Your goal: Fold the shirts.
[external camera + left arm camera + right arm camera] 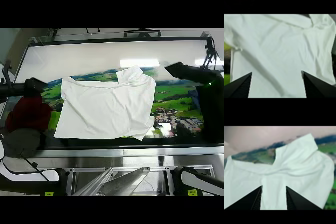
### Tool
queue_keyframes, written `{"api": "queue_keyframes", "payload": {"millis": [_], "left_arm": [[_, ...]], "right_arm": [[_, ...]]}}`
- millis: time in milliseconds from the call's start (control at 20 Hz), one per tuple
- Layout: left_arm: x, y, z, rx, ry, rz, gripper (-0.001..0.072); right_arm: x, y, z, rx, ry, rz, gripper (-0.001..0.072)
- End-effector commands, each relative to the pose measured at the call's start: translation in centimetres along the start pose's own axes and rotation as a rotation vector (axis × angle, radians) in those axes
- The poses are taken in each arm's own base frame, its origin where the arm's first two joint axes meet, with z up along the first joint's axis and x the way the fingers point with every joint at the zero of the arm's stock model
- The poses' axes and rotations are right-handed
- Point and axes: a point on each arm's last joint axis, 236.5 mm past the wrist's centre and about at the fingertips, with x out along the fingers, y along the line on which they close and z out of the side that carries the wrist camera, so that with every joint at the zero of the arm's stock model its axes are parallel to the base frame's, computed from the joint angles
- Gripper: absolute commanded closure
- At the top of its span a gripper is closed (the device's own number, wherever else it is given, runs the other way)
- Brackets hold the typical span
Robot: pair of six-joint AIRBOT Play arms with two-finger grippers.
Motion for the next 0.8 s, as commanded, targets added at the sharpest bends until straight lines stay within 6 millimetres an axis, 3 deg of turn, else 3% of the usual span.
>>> {"api": "queue_keyframes", "payload": {"millis": [0,150,250,300,400,450,550,750], "left_arm": [[-0.7,2.4,-7.3,-0.183,0.161,0.042,0.0004],[0.2,5.8,-12.8,-0.256,0.203,0.18,0.0005],[1.1,7.1,-15.7,-0.323,0.224,0.228,0.0005],[1.7,7.2,-16.8,-0.346,0.233,0.224,0.0005],[3.1,7.6,-18.7,-0.364,0.262,0.228,0.0005],[3.7,7.8,-19.3,-0.371,0.269,0.233,0.0006],[4.9,8.2,-20.1,-0.376,0.294,0.235,0.0006],[7.4,7.9,-22.4,-0.395,0.42,0.199,0.0006]], "right_arm": [[-3.9,-1.3,-7.5,0.166,0.2,0.037,0.0373],[-5.2,-5.1,-13.5,0.297,0.237,-0.073,0.037],[-5.0,-7.0,-17.1,0.379,0.244,-0.128,0.0369],[-4.4,-7.5,-18.8,0.42,0.248,-0.141,0.0368],[-3.0,-8.1,-22.7,0.492,0.274,-0.169,0.027],[-2.5,-8.0,-24.3,0.506,0.301,-0.176,0.0272],[-1.5,-7.6,-26.6,0.505,0.352,-0.183,0.0274],[0.4,-6.8,-28.7,0.525,0.417,-0.201,0.0275]]}}
